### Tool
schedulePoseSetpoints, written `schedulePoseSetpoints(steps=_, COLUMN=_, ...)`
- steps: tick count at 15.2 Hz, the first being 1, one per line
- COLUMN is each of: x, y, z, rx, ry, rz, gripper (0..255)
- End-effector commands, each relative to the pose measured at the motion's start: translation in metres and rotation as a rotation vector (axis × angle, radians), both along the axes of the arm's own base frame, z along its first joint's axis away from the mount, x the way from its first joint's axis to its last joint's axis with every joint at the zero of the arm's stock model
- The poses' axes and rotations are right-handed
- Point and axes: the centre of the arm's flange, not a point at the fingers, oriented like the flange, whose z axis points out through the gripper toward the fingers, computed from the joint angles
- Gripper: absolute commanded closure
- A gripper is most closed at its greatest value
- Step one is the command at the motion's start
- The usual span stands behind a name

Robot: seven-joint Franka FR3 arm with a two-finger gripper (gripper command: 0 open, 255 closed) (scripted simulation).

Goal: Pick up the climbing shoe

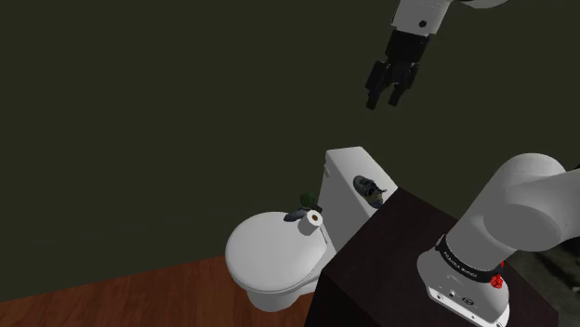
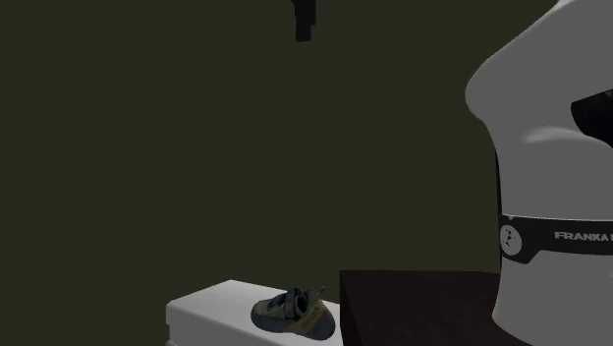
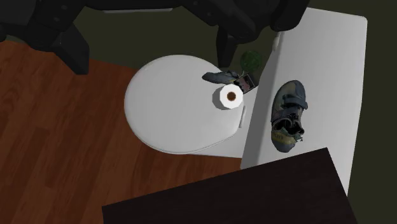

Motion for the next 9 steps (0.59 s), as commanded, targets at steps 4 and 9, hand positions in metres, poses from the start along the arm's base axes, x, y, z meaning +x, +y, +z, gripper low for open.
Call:
schedulePoseSetpoints(steps=4, x=0.002, y=-0.020, z=-0.035, rx=0.003, ry=0.016, rz=0.015, gripper=0)
schedulePoseSetpoints(steps=9, x=0.005, y=-0.052, z=-0.093, rx=0.008, ry=0.044, rz=0.040, gripper=0)
